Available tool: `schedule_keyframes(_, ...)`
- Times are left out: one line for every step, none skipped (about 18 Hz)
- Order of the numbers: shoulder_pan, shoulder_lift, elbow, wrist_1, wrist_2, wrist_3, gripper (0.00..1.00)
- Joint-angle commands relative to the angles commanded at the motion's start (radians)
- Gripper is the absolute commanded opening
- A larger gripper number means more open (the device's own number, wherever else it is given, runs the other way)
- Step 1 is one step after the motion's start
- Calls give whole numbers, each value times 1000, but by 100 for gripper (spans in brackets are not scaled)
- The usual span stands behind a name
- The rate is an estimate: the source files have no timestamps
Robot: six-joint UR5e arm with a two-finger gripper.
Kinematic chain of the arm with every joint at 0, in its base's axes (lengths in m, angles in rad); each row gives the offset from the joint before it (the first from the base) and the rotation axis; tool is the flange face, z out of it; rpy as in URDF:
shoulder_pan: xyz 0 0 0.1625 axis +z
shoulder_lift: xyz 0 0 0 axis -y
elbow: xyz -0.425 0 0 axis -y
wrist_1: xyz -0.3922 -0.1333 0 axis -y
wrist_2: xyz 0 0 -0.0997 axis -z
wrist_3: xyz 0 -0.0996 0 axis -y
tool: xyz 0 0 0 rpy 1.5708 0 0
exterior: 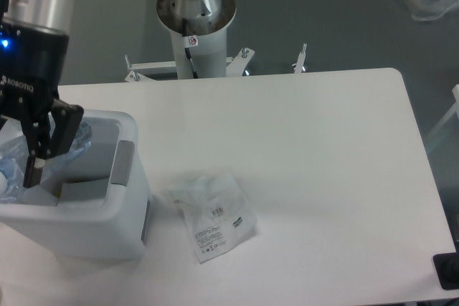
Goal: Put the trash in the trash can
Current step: 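Open the gripper to drop the bottle into the bin, then move the open gripper back over the white plastic bag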
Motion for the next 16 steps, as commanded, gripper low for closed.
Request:
schedule_keyframes(0,-2,-2,0,2,0,94)
schedule_keyframes(0,-3,-2,-2,3,-3,94)
schedule_keyframes(0,-2,-8,-2,3,-3,96)
schedule_keyframes(0,0,-12,-2,2,-2,99)
schedule_keyframes(0,3,-12,-3,2,-3,99)
schedule_keyframes(1,5,-12,-3,2,-5,99)
schedule_keyframes(5,5,-12,-5,2,-15,99)
schedule_keyframes(15,5,-11,-5,2,-29,99)
schedule_keyframes(35,6,-11,-8,2,-43,99)
schedule_keyframes(72,11,-15,-12,3,-61,99)
schedule_keyframes(136,24,-41,-14,3,-89,99)
schedule_keyframes(190,31,-60,-14,2,-92,99)
schedule_keyframes(242,29,-66,-14,2,-94,99)
schedule_keyframes(283,28,-71,-14,5,-94,99)
schedule_keyframes(316,23,-72,-14,5,-92,99)
schedule_keyframes(346,18,-77,-14,6,-87,99)
